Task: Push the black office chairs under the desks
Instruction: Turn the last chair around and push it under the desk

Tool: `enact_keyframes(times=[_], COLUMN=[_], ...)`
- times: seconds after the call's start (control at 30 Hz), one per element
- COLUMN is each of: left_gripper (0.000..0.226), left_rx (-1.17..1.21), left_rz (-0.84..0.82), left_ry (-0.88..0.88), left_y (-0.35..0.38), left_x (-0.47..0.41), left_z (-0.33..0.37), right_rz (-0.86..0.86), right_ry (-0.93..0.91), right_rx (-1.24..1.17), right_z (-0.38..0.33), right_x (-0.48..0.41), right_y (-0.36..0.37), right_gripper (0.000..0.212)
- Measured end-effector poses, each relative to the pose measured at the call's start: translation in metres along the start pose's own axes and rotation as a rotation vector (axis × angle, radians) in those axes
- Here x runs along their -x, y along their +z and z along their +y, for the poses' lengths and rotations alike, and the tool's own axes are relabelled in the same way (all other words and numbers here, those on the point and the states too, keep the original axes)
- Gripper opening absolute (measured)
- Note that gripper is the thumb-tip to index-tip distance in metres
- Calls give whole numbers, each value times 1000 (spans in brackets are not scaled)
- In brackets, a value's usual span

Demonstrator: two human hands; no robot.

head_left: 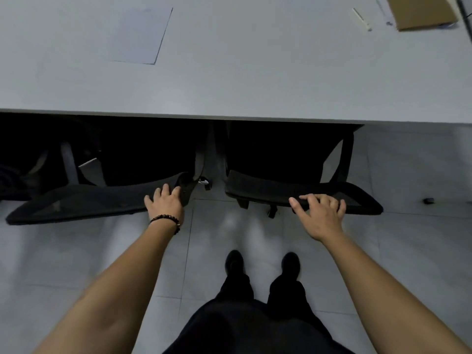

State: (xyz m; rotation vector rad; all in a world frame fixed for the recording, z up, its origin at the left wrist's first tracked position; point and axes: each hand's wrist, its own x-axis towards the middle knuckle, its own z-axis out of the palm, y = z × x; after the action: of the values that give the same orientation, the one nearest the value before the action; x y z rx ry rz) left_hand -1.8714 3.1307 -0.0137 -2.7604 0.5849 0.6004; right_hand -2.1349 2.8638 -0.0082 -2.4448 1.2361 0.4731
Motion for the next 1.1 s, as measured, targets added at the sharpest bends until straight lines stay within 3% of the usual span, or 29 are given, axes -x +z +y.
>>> enact_keyframes(times=[0.43,0.5,0.6,0.7,0.77,1.1], left_gripper=[59,55,62,69,68,60], left_rx=[4,92,393,655,578,523], left_rz=[-68,-19,61,-144,-214,-180], left_ry=[-85,-35,182,326,283,244], left_y=[5,-3,-22,-32,-27,-5], left_x=[13,14,23,42,54,85], left_z=[-23,-2,60,125,149,154], right_rz=[-35,-41,-23,-49,-56,21], right_ry=[-35,-50,27,80,70,40], right_rx=[-1,-27,-35,21,38,-2], right_z=[5,12,36,67,81,97], right_x=[3,1,-1,3,6,28], right_y=[-7,-12,-21,-25,-24,-11], right_gripper=[74,76,79,80,82,75])
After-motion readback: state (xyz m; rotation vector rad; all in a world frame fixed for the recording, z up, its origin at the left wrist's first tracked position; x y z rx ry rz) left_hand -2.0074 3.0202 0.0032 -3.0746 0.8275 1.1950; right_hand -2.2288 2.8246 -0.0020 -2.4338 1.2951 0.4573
